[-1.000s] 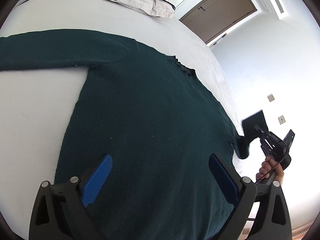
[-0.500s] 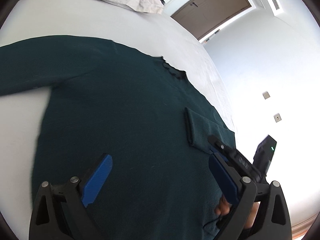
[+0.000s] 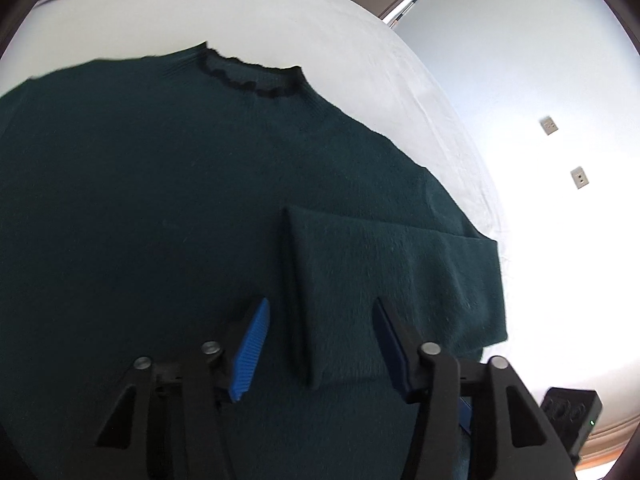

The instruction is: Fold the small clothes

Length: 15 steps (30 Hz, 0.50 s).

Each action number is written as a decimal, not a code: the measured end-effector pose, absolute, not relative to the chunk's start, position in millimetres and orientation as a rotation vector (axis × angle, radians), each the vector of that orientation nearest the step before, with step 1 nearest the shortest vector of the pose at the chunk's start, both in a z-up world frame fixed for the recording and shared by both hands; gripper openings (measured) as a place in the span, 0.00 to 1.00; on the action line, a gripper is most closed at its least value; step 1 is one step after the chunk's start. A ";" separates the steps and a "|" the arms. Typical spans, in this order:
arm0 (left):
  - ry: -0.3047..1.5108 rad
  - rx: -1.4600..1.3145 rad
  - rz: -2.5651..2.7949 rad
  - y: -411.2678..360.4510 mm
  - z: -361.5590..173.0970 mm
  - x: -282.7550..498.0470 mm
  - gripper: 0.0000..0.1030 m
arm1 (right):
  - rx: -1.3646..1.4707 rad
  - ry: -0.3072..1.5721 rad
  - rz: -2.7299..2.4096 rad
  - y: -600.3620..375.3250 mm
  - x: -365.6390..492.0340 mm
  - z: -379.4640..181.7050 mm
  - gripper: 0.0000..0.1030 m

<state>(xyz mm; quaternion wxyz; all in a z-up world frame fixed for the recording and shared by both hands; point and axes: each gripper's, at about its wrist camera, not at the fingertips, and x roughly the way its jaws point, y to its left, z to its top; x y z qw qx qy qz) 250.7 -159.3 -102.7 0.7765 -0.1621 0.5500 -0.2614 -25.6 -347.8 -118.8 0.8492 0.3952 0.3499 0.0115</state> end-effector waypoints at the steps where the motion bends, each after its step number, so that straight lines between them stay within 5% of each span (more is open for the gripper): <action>1: 1.193 -0.331 -0.556 -162.9 -103.0 250.5 0.40 | 0.825 0.737 0.023 -346.4 -25.1 -118.9 0.59; 7: 1.173 -0.251 -0.526 -171.0 -100.6 255.1 0.10 | 0.804 0.740 0.012 -343.3 -25.3 -117.0 0.59; 15: 1.074 -0.244 -0.510 -144.4 -72.2 256.0 0.09 | 0.802 0.743 0.011 -345.7 -21.7 -115.9 0.56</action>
